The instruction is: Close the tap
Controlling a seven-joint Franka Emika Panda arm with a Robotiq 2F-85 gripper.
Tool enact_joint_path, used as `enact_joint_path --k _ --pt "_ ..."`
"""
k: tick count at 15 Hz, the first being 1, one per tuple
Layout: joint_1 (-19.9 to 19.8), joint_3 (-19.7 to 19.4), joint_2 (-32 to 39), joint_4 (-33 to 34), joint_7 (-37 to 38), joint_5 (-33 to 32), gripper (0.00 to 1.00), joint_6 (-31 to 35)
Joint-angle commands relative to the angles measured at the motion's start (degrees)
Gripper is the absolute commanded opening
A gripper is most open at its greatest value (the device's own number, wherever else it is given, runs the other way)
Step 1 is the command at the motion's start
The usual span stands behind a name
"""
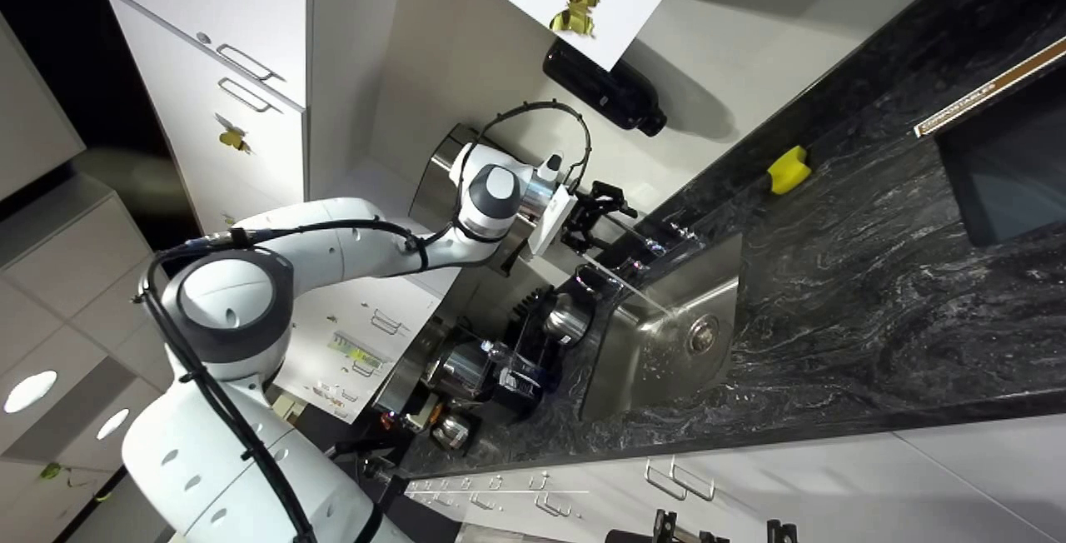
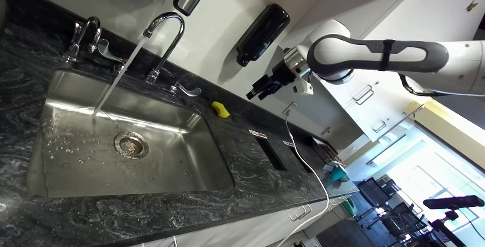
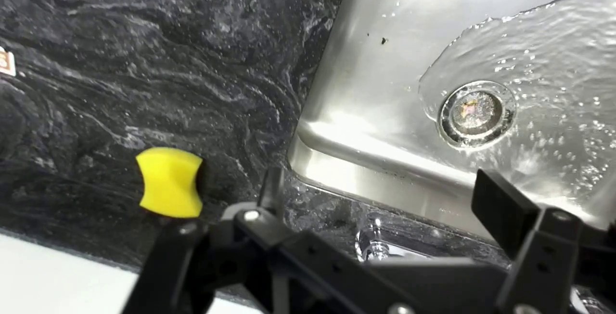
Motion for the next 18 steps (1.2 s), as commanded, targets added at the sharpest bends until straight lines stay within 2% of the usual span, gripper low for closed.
enact_joint_path --k 1,6,11,12,18 --pt "-0.06 1.46 9.19 9.31 -4.74 0.76 1.0 2.86" --pt "-0.1 2.94 20.53 22.15 -7.84 0.35 1.0 1.32" --pt "0.88 2.44 29.58 32.54 -7.97 -0.95 1.0 -1.03" --pt "0.36 2.62 26.01 26.78 -7.05 -0.43 1.0 2.14" --pt "0.43 2.62 27.31 27.77 -7.03 -0.45 1.0 2.15"
